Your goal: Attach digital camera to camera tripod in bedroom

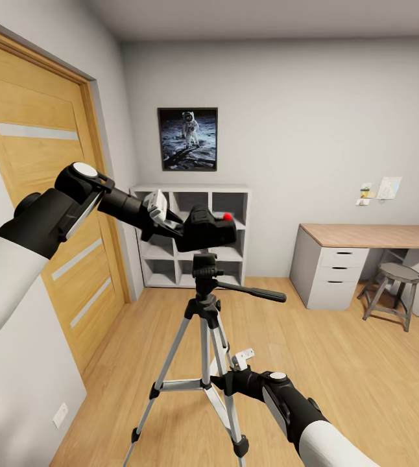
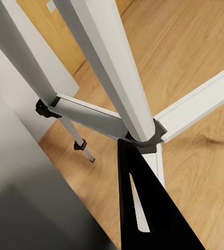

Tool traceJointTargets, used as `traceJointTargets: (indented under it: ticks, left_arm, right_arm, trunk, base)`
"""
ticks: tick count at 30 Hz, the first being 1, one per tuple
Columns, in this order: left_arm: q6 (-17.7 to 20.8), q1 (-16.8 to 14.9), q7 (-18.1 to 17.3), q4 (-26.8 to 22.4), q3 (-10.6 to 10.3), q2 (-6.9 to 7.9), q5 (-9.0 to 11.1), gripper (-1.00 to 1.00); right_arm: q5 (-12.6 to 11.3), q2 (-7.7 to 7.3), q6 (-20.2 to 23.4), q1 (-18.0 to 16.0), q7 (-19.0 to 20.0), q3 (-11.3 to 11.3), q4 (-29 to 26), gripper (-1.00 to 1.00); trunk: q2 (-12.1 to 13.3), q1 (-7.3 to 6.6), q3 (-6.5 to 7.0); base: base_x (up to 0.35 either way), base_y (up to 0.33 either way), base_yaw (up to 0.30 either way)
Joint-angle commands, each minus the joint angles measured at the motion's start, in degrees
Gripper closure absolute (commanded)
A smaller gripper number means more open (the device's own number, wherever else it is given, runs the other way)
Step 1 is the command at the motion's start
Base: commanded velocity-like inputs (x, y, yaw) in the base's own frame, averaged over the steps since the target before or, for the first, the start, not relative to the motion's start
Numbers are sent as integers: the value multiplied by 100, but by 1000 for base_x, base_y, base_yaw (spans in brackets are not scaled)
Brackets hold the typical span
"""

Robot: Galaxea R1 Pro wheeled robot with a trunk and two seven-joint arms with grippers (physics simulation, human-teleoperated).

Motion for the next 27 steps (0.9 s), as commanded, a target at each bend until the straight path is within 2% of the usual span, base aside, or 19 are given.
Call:
traceJointTargets:
  ticks: [1, 6, 10, 27]
  left_arm:
    - [37, -7, -35, 0, -20, 9, 36, 100]
    - [46, -7, -374, 2, -20, 18, 39, 100]
    - [52, -7, -481, 2, -21, 14, 30, 100]
    - [105, -7, -390, -18, -22, 10, -44, 100]
  right_arm:
    - [125, 1, 8, 5, -127, 42, -5, 100]
    - [129, 1, 8, 5, -127, 42, -4, 100]
    - [131, 1, 8, 5, -127, 42, 0, 100]
    - [132, 1, 8, 5, -127, 42, -2, 100]
  trunk:
    - [-2, 3, -5]
    - [-2, 3, -5]
    - [-2, 3, -5]
    - [-2, 3, -5]
  base:
    - [0, 0, 0]
    - [0, 0, 0]
    - [0, 0, 0]
    - [0, 0, 0]
